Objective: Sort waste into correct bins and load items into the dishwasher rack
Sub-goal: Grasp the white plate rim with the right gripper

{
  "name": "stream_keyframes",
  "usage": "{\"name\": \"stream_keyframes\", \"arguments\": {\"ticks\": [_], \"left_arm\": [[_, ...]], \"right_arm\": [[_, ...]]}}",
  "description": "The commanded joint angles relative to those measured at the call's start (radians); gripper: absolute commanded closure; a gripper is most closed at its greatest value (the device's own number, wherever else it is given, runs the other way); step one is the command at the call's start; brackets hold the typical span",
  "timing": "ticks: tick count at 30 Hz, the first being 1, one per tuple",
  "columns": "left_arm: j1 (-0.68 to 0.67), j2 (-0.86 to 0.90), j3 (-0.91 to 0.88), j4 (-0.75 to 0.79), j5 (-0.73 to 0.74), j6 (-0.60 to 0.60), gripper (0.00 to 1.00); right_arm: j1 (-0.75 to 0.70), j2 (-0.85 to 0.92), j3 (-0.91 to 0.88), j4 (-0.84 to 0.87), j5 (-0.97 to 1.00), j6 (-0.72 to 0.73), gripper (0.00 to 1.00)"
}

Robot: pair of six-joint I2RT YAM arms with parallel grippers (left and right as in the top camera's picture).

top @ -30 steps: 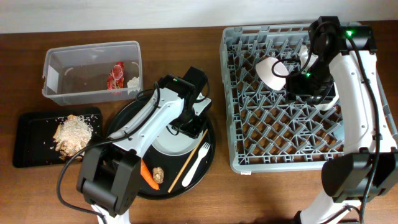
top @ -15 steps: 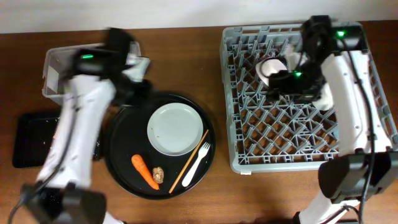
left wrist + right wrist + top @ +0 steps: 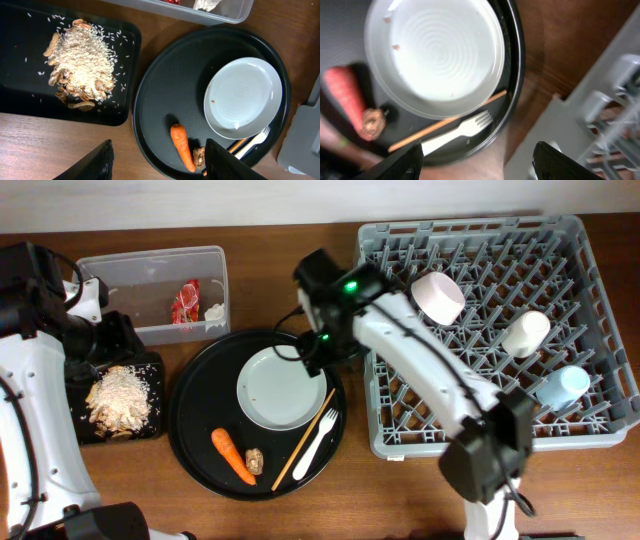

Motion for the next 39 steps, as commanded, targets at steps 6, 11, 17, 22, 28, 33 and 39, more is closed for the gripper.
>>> {"name": "stream_keyframes", "arguments": {"ticks": [6,11,17,22,28,33,39], "left_arm": [[0.003,0.0,0.003,0.003,0.021,-0.01,0.43],[0.003,0.0,0.003,0.003,0.021,-0.01,0.43],[0.003,0.0,0.003,0.003,0.021,-0.01,0.42],[0.003,0.0,0.003,0.003,0.021,-0.01,0.43],[0.003,0.0,0.003,0.003,0.021,-0.01,0.43],[0.003,0.0,0.003,0.002,0.021,-0.01,0.43],[0.003,0.0,0.003,-0.002,0.021,-0.01,0.43]], "right_arm": [[0.023,0.205,0.001,0.044,0.085,0.142,0.27],[0.023,0.259,-0.004,0.047,0.06,0.16,0.32],[0.023,0.27,-0.053,0.098,0.008,0.182,0.35],[0.024,0.27,-0.102,0.154,-0.023,0.186,0.43],[0.023,0.27,-0.122,0.197,-0.034,0.186,0.76],[0.022,0.264,-0.115,0.197,-0.034,0.186,0.96],[0.008,0.211,-0.011,0.161,-0.005,0.185,0.96]]}}
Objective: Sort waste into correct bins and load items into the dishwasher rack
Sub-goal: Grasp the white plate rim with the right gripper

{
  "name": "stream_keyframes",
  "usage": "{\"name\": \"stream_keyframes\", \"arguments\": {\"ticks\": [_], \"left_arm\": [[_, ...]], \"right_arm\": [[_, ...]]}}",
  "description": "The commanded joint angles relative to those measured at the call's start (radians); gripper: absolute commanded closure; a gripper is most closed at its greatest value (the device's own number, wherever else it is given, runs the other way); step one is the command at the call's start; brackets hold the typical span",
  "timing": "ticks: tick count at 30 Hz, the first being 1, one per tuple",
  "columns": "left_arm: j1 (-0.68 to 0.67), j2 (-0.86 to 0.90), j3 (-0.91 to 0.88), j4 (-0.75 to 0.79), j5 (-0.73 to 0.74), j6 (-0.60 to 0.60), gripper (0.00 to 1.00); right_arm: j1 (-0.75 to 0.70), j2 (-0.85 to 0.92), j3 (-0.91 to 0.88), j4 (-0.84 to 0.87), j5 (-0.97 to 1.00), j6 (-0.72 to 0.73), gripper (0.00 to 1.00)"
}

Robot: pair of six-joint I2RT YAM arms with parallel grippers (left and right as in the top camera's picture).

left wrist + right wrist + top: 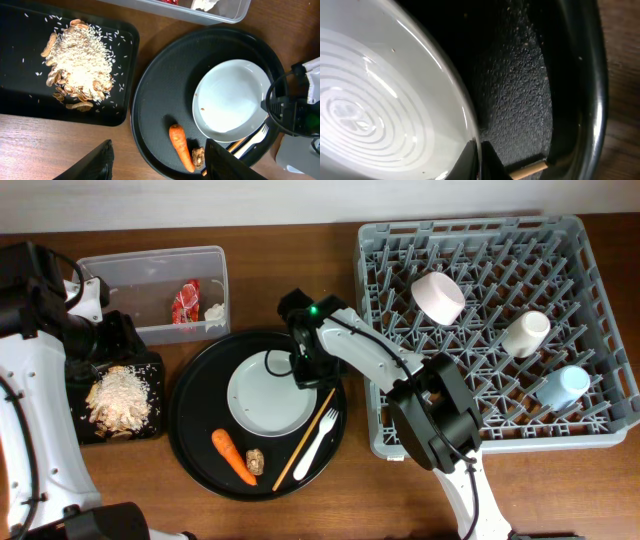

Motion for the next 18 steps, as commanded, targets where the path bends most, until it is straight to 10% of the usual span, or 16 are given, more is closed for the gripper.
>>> {"name": "stream_keyframes", "arguments": {"ticks": [1,18], "left_arm": [[0.003,0.0,0.003,-0.002,0.015,-0.01,0.43],[0.003,0.0,0.003,-0.001,0.015,-0.01,0.43]], "right_arm": [[-0.018,-0.06,0.101,-0.049,0.063,-0.011,0.96],[-0.262,-0.329,0.525,-0.541,1.115,0.153,0.96]]}}
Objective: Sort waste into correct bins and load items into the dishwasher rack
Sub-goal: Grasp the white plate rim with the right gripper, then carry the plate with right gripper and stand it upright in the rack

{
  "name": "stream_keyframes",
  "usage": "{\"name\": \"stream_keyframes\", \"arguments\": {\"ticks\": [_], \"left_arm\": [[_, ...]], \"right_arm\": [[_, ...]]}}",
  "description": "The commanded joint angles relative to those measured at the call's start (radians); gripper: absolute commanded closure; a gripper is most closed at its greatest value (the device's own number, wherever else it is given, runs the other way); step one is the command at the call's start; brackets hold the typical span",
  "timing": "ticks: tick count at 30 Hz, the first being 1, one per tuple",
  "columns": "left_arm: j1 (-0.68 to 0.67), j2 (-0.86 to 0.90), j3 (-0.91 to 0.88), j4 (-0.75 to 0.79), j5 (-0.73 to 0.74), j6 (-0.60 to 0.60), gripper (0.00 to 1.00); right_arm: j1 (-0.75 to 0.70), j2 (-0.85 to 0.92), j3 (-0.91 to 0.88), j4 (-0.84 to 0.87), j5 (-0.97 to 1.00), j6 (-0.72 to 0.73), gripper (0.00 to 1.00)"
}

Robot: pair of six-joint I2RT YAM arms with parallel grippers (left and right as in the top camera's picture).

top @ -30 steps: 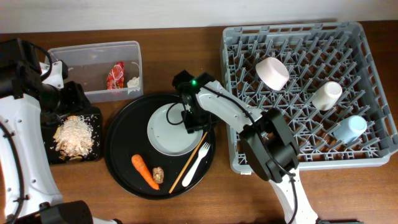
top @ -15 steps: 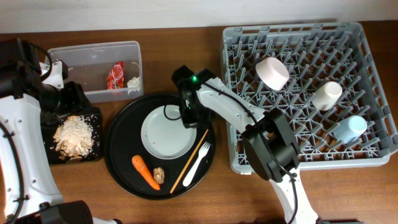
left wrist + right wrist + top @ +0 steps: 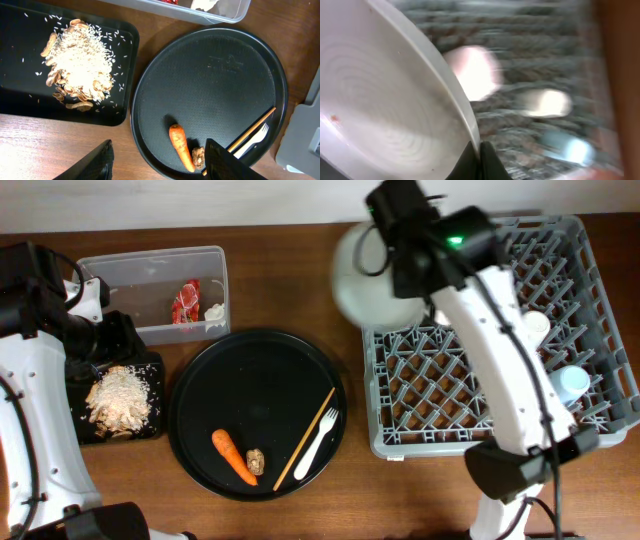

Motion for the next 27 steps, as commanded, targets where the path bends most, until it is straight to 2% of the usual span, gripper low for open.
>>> {"name": "stream_keyframes", "arguments": {"ticks": [1,6,10,15,27], "left_arm": [[0.003,0.0,0.003,-0.001,0.014,-0.01,0.43],[0.003,0.0,0.003,-0.001,0.014,-0.01,0.43],[0.003,0.0,0.003,-0.001,0.014,-0.01,0.43],[0.003,0.0,0.003,-0.002,0.015,-0.01,0.43],[0.003,0.0,0.003,-0.002,0.018,-0.01,0.43]], "right_arm": [[-0.064,0.01,-0.005,-0.043,0.385,0.156,0.96],[-0.18,0.016,-0.066,0.004,0.488,0.24,0.96],[-0.248,0.024,-0.128,0.056,0.505,0.24,0.96],[-0.339,0.025,-0.29,0.22,0.509,0.227,0.96],[-0.343,0.025,-0.603,0.454,0.35,0.202,0.96]]}}
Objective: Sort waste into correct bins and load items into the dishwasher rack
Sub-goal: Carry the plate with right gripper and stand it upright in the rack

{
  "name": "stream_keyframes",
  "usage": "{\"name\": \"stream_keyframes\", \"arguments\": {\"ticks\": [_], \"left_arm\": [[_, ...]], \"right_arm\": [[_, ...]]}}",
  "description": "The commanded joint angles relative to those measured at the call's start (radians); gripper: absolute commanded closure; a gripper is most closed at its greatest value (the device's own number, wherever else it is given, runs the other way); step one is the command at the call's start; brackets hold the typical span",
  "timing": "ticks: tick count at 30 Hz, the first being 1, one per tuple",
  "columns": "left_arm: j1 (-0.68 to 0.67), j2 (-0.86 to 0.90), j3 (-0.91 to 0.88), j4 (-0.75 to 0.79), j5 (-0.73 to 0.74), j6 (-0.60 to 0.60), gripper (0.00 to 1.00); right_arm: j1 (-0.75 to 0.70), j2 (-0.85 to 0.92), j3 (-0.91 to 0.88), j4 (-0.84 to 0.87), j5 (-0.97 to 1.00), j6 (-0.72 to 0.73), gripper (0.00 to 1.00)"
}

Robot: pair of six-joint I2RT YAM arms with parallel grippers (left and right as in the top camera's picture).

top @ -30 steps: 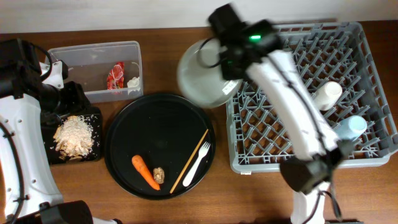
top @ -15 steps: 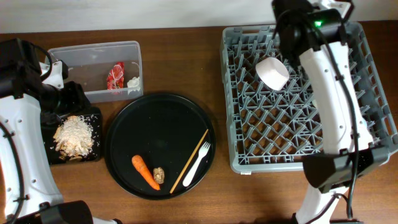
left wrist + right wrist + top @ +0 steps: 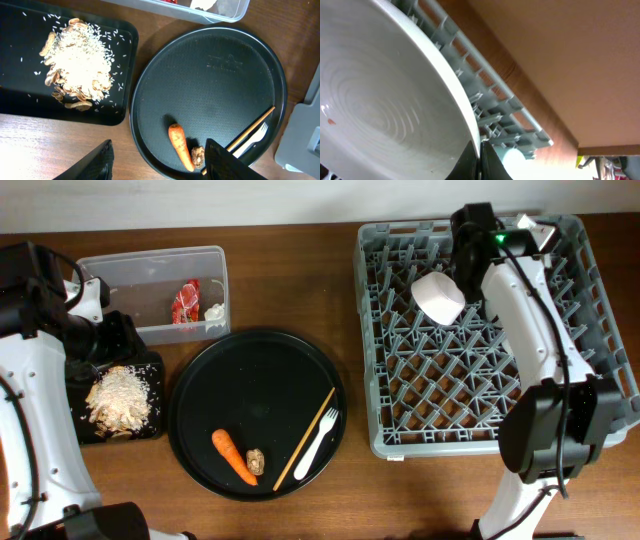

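Observation:
My right gripper is shut on the rim of the white plate. It holds the plate on edge over the far right part of the grey dishwasher rack; overhead the plate shows only as a thin white sliver. A pink-white cup lies in the rack. The round black tray carries a carrot, a brown food scrap, a chopstick and a white fork. My left gripper hangs open above the tray's near left edge.
A clear plastic bin with wrappers stands at the back left. A black rectangular tray heaped with rice and peanut shells lies left of the round tray. The right arm lies across the rack and hides part of it.
The right gripper has carried the plate from above the rack's left rear corner to the rack's far right side, where it is now turned on edge. The left arm has not moved.
The plate lay on the round tray with the right gripper open above it. Then the gripper was shut on the plate's rim on the tray. Then the plate was off the tray, held by the rack's rear left corner, and now over its far right.

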Motion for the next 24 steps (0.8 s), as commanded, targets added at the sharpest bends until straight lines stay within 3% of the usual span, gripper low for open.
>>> {"name": "stream_keyframes", "arguments": {"ticks": [1,10,11,12,13,15,17,24], "left_arm": [[0.003,0.0,0.003,0.001,0.014,-0.01,0.43],[0.003,0.0,0.003,0.001,0.014,-0.01,0.43],[0.003,0.0,0.003,0.001,0.014,-0.01,0.43],[0.003,0.0,0.003,0.001,0.014,-0.01,0.43],[0.003,0.0,0.003,0.0,0.014,-0.01,0.43],[0.003,0.0,0.003,0.001,0.014,-0.01,0.43],[0.003,0.0,0.003,0.0,0.014,-0.01,0.43],[0.003,0.0,0.003,-0.002,0.014,-0.01,0.43]], "right_arm": [[0.005,0.002,-0.064,0.038,-0.035,0.006,0.96],[0.037,0.001,-0.021,0.085,-0.235,0.006,0.94],[0.051,0.001,-0.005,0.084,-0.246,0.006,0.91],[0.071,0.0,0.014,0.08,-0.254,-0.012,0.73],[0.089,-0.001,0.031,0.077,-0.266,-0.045,0.66],[0.141,-0.001,0.072,0.076,-0.276,-0.141,0.62],[0.183,-0.002,0.107,0.054,-0.264,-0.182,0.37],[0.183,-0.056,0.183,-0.088,-0.274,-0.084,0.37]]}}
